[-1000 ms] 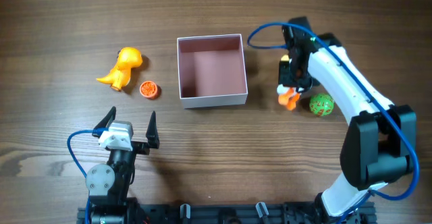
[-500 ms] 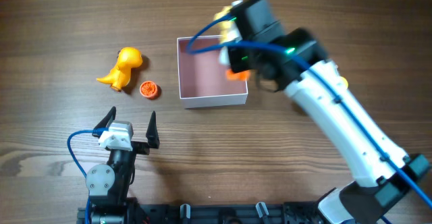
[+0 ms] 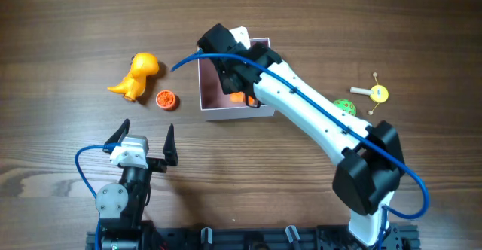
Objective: Pack container
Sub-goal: 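Carry the duck plush into the box and release it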
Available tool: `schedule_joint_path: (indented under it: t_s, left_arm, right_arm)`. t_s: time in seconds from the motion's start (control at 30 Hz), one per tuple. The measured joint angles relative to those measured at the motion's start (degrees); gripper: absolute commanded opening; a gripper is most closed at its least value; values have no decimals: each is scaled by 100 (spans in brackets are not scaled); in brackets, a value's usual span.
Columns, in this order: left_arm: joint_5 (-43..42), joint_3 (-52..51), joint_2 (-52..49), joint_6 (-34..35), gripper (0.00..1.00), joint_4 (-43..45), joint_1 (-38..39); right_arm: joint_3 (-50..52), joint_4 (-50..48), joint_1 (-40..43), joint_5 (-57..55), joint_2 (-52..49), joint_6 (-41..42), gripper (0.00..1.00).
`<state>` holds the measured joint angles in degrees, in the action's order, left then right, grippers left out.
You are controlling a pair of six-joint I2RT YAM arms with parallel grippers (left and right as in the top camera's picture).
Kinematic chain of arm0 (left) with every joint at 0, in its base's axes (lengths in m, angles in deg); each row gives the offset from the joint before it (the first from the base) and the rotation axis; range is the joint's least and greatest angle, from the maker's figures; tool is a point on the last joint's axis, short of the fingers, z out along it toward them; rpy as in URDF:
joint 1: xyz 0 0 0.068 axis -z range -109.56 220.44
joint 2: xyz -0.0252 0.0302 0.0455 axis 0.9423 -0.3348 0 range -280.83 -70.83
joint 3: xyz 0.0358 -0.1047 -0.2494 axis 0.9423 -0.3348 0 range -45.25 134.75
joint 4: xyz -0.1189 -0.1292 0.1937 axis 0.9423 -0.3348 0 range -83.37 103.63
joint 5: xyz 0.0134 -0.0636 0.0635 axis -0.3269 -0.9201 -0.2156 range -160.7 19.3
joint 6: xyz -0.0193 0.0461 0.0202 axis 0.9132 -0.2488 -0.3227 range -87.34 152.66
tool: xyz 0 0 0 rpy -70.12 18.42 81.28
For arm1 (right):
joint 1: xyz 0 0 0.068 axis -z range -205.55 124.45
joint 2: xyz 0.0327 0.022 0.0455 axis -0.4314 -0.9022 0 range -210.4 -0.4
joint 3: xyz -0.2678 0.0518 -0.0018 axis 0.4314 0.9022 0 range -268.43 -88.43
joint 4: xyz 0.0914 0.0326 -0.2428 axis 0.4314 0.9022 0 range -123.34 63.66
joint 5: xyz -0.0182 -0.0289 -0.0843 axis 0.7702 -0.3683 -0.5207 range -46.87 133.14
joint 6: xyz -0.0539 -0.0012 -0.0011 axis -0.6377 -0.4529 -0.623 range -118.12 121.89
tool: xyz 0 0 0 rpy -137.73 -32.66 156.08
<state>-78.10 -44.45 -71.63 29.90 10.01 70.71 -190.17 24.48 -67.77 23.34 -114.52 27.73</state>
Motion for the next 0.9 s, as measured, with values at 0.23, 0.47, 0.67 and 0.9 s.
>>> schedule_joint_path:
  t_s: [0.23, 0.47, 0.67, 0.9]
  left_arm:
    - [0, 0, 0, 0, 100, 0, 0]
    - [0, 0, 0, 0, 100, 0, 0]
    - [0, 0, 0, 0, 100, 0, 0]
    - [0, 0, 0, 0, 100, 0, 0]
  right_arm:
    - [0, 127, 258, 232, -20, 188, 9]
    - [0, -63, 258, 284, -396, 168, 9]
    - [0, -116, 330, 192, -487, 131, 5]
    - [2, -160, 610, 166, -490, 90, 15]
